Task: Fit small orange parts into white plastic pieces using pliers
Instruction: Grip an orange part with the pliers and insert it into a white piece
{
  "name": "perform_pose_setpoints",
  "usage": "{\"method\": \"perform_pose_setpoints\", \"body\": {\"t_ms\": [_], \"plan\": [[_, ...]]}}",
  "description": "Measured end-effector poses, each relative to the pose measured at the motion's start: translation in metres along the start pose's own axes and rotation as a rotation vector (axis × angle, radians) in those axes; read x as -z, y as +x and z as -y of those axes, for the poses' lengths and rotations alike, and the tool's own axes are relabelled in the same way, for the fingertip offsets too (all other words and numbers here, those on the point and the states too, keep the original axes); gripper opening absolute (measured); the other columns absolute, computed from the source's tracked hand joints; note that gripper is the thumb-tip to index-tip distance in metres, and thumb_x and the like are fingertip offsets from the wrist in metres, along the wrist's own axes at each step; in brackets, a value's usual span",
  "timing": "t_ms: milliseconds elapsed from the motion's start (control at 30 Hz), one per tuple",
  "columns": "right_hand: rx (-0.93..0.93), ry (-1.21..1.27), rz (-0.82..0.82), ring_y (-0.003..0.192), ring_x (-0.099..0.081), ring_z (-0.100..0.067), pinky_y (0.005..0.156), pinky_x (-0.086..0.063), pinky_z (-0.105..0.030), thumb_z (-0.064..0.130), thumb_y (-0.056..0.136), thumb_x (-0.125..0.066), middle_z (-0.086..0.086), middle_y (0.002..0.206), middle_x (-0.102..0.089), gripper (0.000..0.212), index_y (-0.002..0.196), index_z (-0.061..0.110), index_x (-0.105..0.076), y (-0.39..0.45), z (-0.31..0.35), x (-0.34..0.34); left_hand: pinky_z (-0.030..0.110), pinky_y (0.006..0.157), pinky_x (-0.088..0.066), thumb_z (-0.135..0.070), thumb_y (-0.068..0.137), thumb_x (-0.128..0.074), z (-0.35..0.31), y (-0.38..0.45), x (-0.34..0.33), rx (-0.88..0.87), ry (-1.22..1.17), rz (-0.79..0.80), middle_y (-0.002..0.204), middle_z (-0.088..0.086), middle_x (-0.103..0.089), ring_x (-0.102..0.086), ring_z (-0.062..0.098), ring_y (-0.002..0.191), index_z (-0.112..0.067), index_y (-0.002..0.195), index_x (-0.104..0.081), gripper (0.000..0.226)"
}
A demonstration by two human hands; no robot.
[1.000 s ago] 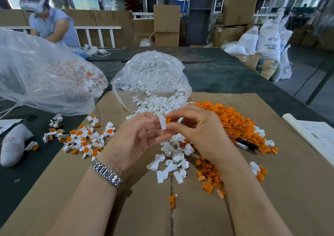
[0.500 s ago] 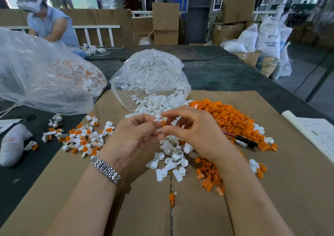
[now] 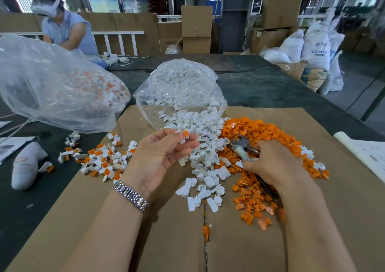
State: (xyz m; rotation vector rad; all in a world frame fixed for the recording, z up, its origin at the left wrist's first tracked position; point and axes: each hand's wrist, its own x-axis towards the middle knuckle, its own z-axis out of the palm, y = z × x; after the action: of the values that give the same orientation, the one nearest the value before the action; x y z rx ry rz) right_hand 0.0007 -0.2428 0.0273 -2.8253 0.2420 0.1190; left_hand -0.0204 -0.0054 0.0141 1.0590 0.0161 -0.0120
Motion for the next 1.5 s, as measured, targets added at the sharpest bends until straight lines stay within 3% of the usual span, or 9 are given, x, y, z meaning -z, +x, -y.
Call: {"method": "perform_pose_setpoints", "body": {"t_ms": [133, 333, 433, 533, 633, 733, 967, 1267, 1500], "plan": [[0.042, 0.074, -0.096, 0.074, -0.052, -0.018, 0.095, -0.046, -0.052, 0.046, 0.087, -0.070, -0.001, 0.081, -0.058, 0.033, 0.086, 0.016, -0.058, 0.000, 0.002, -0.001, 0.020, 0.062, -0.060, -0.012, 0.078, -0.077, 0.000, 0.001, 0.001, 0.020, 0.001, 0.017, 0.112, 0.023, -0.074, -0.076, 0.029, 0.099, 0.006, 0.105, -0.064, 0.035], [0.226, 0.411, -0.109, 0.064, -0.059, -0.014, 0.058, -0.041, -0.030, 0.042, 0.097, -0.057, -0.009, 0.072, -0.064, 0.027, 0.090, 0.018, -0.070, -0.006, 0.005, 0.014, 0.017, 0.057, -0.057, -0.015, 0.079, -0.077, 0.000, 0.003, 0.003, 0.039, -0.032, 0.033, 0.116, 0.019, -0.074, -0.076, 0.024, 0.100, 0.006, 0.113, -0.066, 0.041], [0.263, 0.994, 0.225, 0.075, -0.071, -0.014, 0.075, -0.058, -0.036, 0.044, 0.085, -0.066, -0.011, 0.084, -0.075, 0.030, 0.085, 0.015, -0.072, -0.015, 0.013, 0.026, 0.017, 0.055, -0.056, -0.015, 0.078, -0.078, 0.001, 0.004, 0.004, 0.033, -0.030, 0.025, 0.115, 0.016, -0.075, -0.076, 0.022, 0.099, 0.000, 0.102, -0.073, 0.028], [0.318, 1.269, 0.594, 0.086, -0.068, -0.026, 0.085, -0.057, -0.039, 0.018, 0.079, -0.080, -0.016, 0.095, -0.071, 0.031, 0.103, 0.001, -0.071, -0.019, 0.019, 0.026, 0.017, 0.051, -0.051, -0.015, 0.074, -0.080, -0.001, 0.005, 0.007, 0.033, -0.022, -0.008, 0.093, 0.007, -0.077, -0.075, 0.013, 0.080, -0.008, 0.085, -0.081, 0.013], [0.362, 1.006, 0.573, 0.087, -0.070, -0.024, 0.089, -0.059, -0.039, 0.007, 0.090, -0.071, -0.016, 0.094, -0.072, 0.024, 0.112, -0.001, -0.066, -0.026, 0.028, 0.022, 0.015, 0.046, -0.044, -0.014, 0.073, -0.081, -0.004, 0.004, 0.008, 0.035, -0.006, -0.009, 0.073, -0.002, -0.067, -0.062, 0.006, 0.058, -0.012, 0.074, -0.080, 0.003], [0.349, 0.790, 0.526, 0.081, -0.073, -0.019, 0.084, -0.063, -0.039, 0.009, 0.097, -0.062, -0.019, 0.096, -0.074, 0.014, 0.106, -0.001, -0.064, -0.035, 0.040, 0.022, 0.014, 0.043, -0.039, -0.019, 0.072, -0.080, -0.005, 0.002, 0.005, 0.019, 0.056, -0.010, 0.063, -0.007, -0.061, -0.055, 0.004, 0.052, -0.016, 0.053, -0.071, 0.021], [0.394, 0.561, 0.454, 0.097, -0.073, -0.032, 0.092, -0.057, -0.053, 0.016, 0.098, -0.054, -0.013, 0.096, -0.076, 0.017, 0.102, 0.003, -0.064, -0.045, 0.058, 0.019, 0.014, 0.048, -0.044, -0.011, 0.079, -0.079, -0.005, 0.002, 0.001, 0.010, 0.132, -0.104, 0.059, -0.004, -0.056, -0.053, 0.007, 0.048, -0.014, 0.066, -0.077, 0.013], [0.509, 0.414, 0.323, 0.060, -0.065, -0.004, 0.056, -0.048, -0.017, 0.039, 0.105, -0.047, 0.000, 0.076, -0.071, 0.034, 0.090, 0.012, -0.061, -0.048, 0.057, 0.009, 0.017, 0.038, -0.034, 0.001, 0.091, -0.064, -0.008, -0.001, -0.002, 0.038, 0.153, -0.174, 0.059, 0.001, -0.060, -0.060, 0.012, 0.048, 0.001, 0.085, -0.070, 0.008], [0.495, 0.422, 0.292, 0.059, -0.064, -0.020, 0.072, -0.058, -0.042, 0.040, 0.105, -0.048, -0.007, 0.070, -0.065, 0.038, 0.084, 0.010, -0.056, -0.051, 0.060, 0.000, 0.016, 0.041, -0.040, 0.002, 0.090, -0.066, -0.007, -0.002, -0.004, 0.080, 0.142, -0.186, 0.066, 0.010, -0.053, -0.062, 0.013, 0.050, 0.006, 0.093, -0.067, 0.005]]}}
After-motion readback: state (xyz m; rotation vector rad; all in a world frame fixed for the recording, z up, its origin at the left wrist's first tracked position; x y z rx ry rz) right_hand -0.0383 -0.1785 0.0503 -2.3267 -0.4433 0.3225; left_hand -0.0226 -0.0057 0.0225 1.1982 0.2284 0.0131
